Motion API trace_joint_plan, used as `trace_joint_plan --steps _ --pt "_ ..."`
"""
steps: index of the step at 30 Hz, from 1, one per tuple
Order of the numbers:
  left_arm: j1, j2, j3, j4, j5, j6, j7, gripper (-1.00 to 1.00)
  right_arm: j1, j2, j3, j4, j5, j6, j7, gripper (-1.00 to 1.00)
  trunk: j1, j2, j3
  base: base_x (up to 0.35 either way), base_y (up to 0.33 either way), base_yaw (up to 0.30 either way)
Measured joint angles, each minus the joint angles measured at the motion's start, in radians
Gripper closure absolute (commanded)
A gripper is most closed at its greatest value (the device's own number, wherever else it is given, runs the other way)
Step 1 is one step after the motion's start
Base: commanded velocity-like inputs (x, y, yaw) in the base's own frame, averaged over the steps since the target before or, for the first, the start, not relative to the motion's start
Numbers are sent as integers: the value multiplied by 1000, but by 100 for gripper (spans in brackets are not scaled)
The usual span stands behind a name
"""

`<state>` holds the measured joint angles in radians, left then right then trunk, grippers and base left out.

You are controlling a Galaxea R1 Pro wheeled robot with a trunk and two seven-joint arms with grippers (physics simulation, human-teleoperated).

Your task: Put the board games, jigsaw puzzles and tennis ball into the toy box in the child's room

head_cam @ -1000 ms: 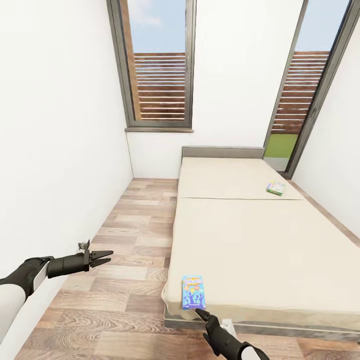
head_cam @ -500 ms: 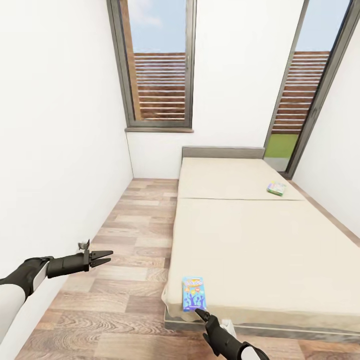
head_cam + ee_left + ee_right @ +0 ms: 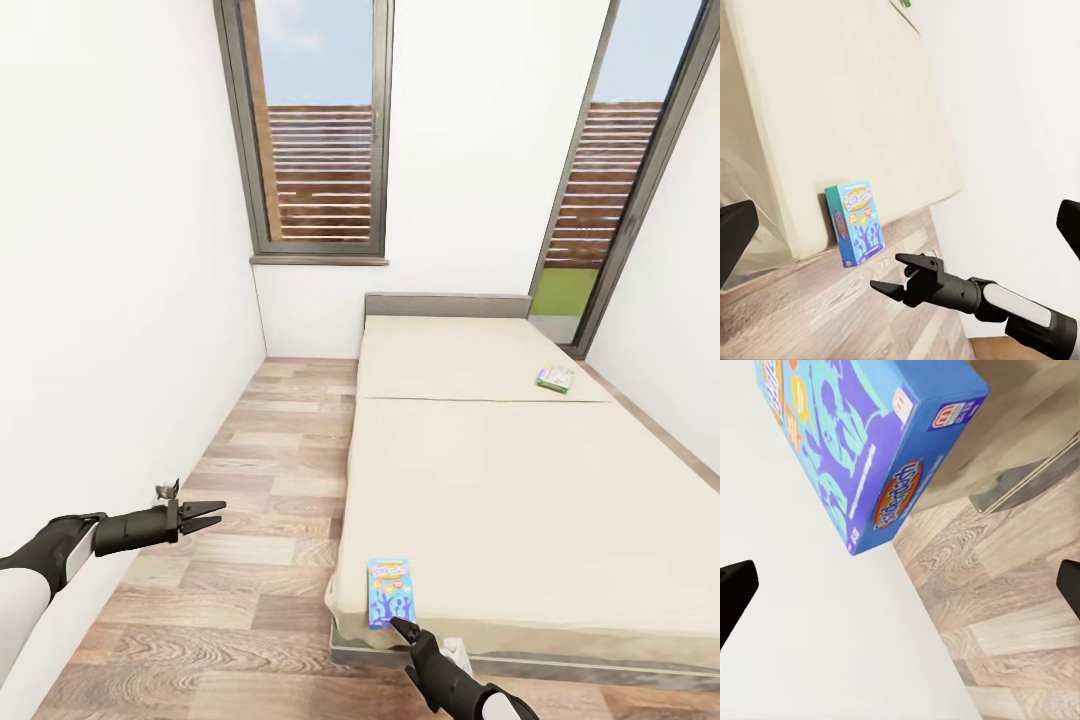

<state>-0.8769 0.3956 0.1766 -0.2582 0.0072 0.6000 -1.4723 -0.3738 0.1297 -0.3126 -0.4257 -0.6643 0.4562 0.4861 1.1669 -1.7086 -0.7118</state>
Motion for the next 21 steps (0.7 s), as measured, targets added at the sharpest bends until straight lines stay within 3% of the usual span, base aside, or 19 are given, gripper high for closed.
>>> trace_joint_plan --steps 21 --pt "0 -1 -2 0 1 0 0 -100 0 0 0 0 0 -1 0 -100 0 0 0 56 25 0"
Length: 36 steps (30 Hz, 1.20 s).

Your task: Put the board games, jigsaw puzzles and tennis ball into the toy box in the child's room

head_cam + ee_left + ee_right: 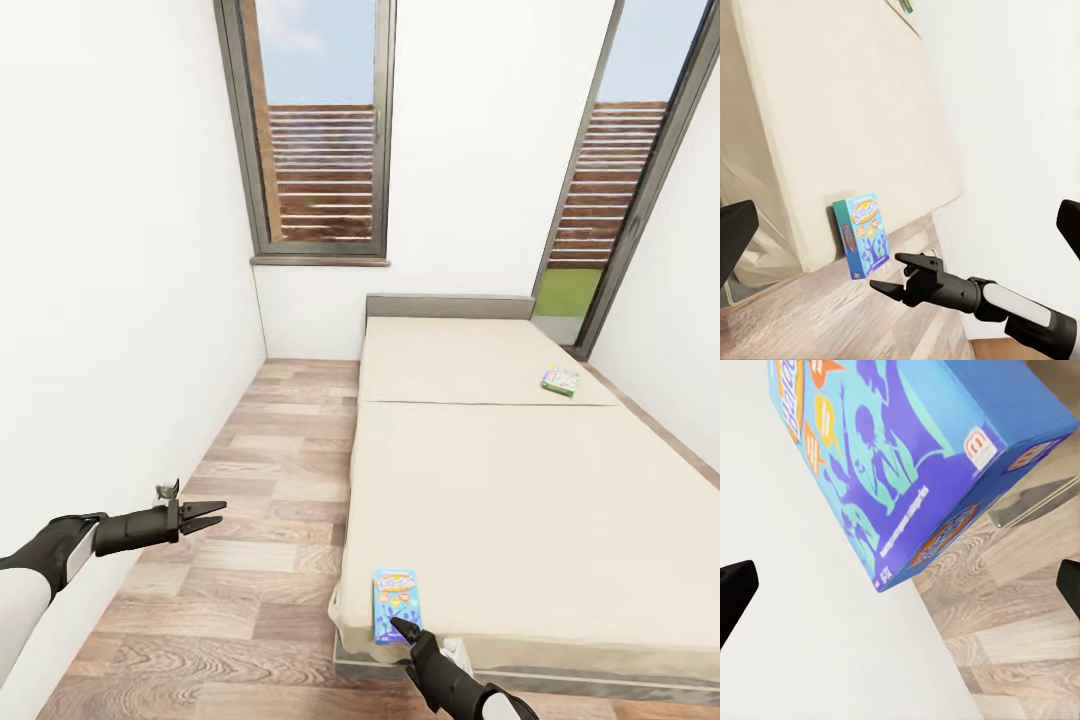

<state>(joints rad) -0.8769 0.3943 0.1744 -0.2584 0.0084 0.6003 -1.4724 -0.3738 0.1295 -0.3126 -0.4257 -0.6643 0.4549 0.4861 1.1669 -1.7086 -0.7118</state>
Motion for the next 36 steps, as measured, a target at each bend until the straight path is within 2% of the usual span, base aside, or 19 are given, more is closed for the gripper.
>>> trace_joint_plan --steps 13,23,36 --pt "0 0 1 -1 0 2 1 -100 0 1 0 0 0 0 0 -100 0 0 0 2 1 0" --pt "0 0 1 0 0 3 1 -100 0 0 0 0 0 0 0 -100 38 -70 -31 0 0 0" --pt "0 0 1 0 0 3 0 -100 0 0 0 0 1 0 0 -100 38 -70 -31 0 0 0"
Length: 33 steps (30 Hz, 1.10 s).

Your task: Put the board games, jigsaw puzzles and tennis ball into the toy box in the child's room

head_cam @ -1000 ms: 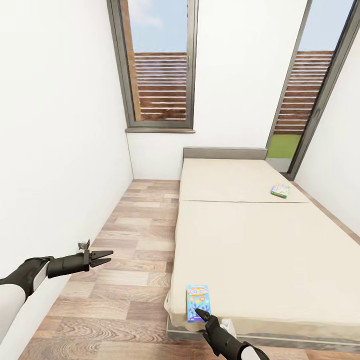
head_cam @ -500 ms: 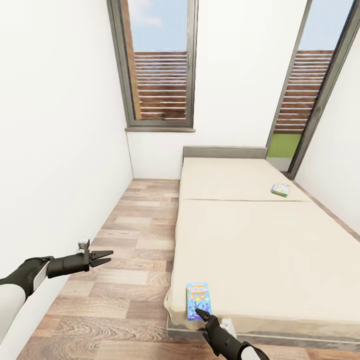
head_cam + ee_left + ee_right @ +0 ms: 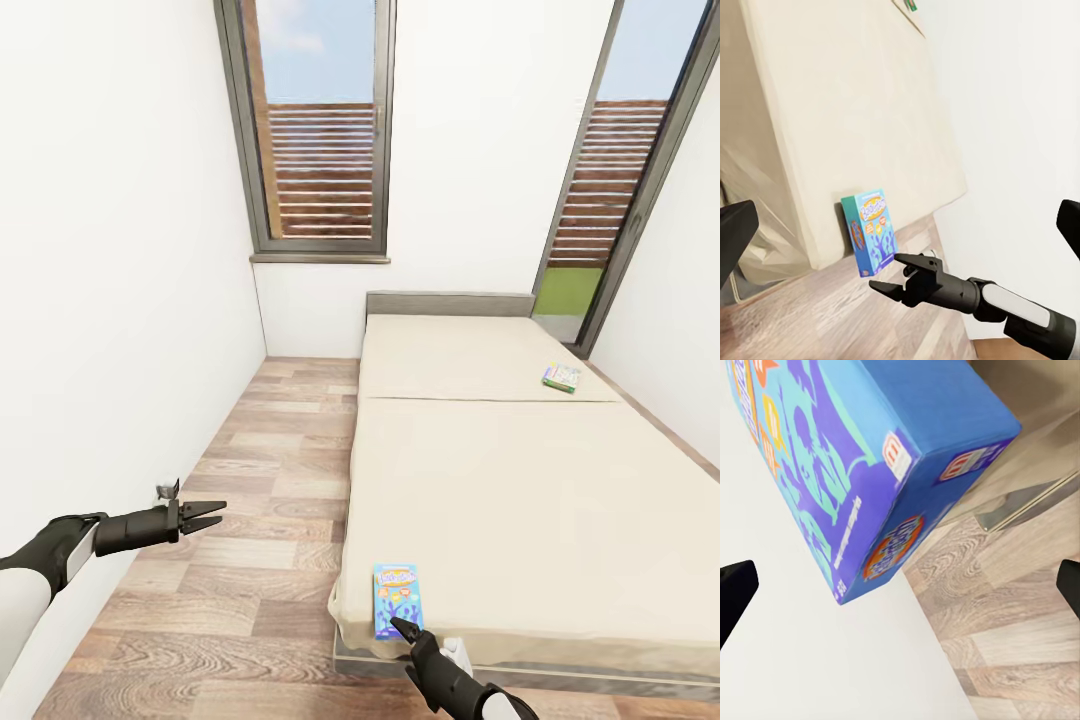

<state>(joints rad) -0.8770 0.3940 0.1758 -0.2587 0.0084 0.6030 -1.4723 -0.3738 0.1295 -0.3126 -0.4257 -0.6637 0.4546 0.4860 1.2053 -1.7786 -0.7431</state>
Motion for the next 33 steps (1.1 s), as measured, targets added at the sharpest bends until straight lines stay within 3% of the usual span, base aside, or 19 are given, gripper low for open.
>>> trace_joint_plan --steps 6,33 --pt "0 1 0 0 0 0 0 -100 0 0 0 0 0 0 0 -100 19 -35 -16 0 0 0" --pt "0 3 1 0 1 -2 0 -100 0 0 0 0 -1 0 0 -100 19 -35 -16 46 23 0"
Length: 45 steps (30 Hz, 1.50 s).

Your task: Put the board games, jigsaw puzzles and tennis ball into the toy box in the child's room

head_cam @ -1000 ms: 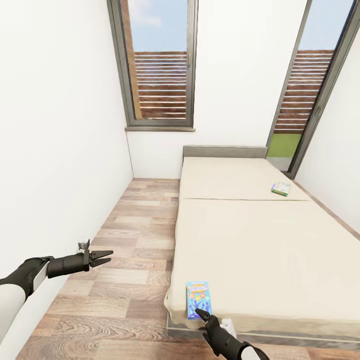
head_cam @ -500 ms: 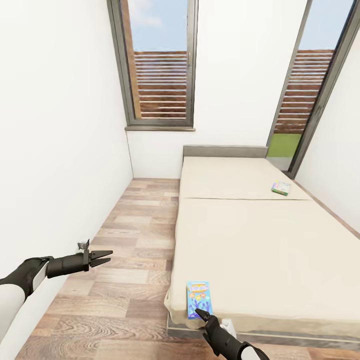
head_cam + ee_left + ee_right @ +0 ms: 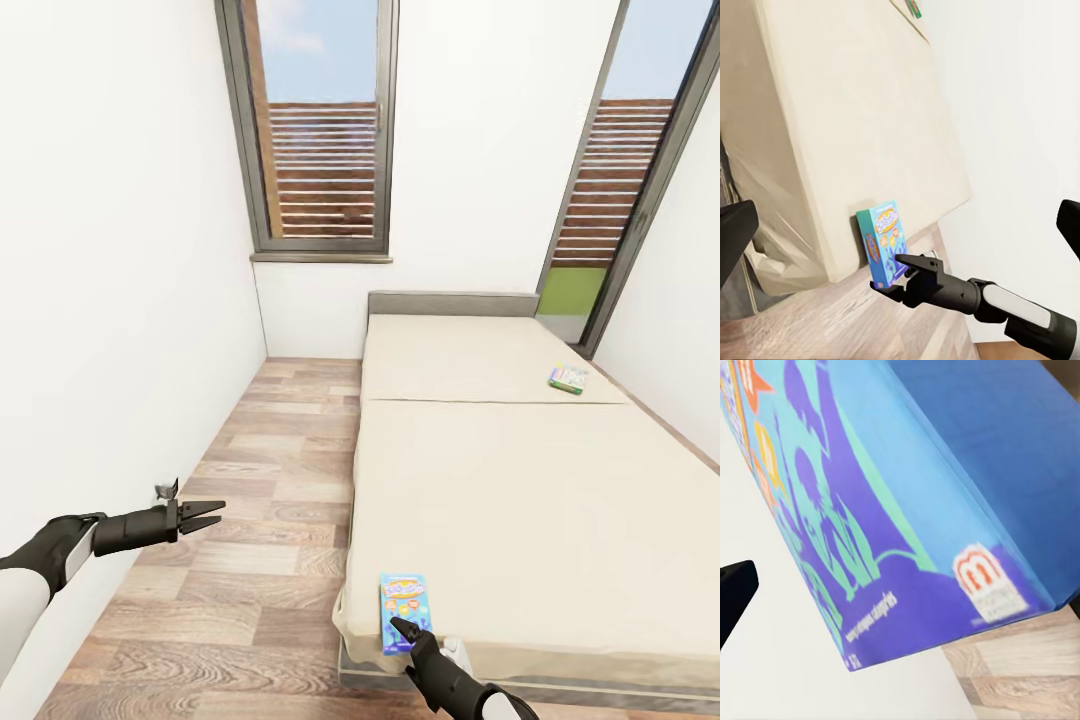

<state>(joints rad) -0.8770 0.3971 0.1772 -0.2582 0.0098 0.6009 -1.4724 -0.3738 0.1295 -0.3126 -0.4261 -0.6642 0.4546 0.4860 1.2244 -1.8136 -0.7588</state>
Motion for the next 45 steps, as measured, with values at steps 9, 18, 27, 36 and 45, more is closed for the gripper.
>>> trace_joint_plan --steps 9,18,27,36,45 --pt "0 0 1 0 0 1 0 -100 0 0 0 -2 1 -1 0 -100 0 0 0 1 1 0" --pt "0 -1 0 0 0 0 0 -100 0 0 0 -3 1 -1 0 -100 0 0 0 0 0 0" --pt "0 -1 0 0 0 -1 0 -100 0 -1 0 -3 1 -2 0 -100 0 0 0 0 0 0" --pt "0 -2 0 -1 0 -1 0 -100 0 0 0 -6 -1 -1 6 100 0 0 0 0 0 0" --pt "0 -2 -1 -1 1 0 0 -100 0 0 0 -5 -2 -1 8 100 0 0 0 0 0 0"
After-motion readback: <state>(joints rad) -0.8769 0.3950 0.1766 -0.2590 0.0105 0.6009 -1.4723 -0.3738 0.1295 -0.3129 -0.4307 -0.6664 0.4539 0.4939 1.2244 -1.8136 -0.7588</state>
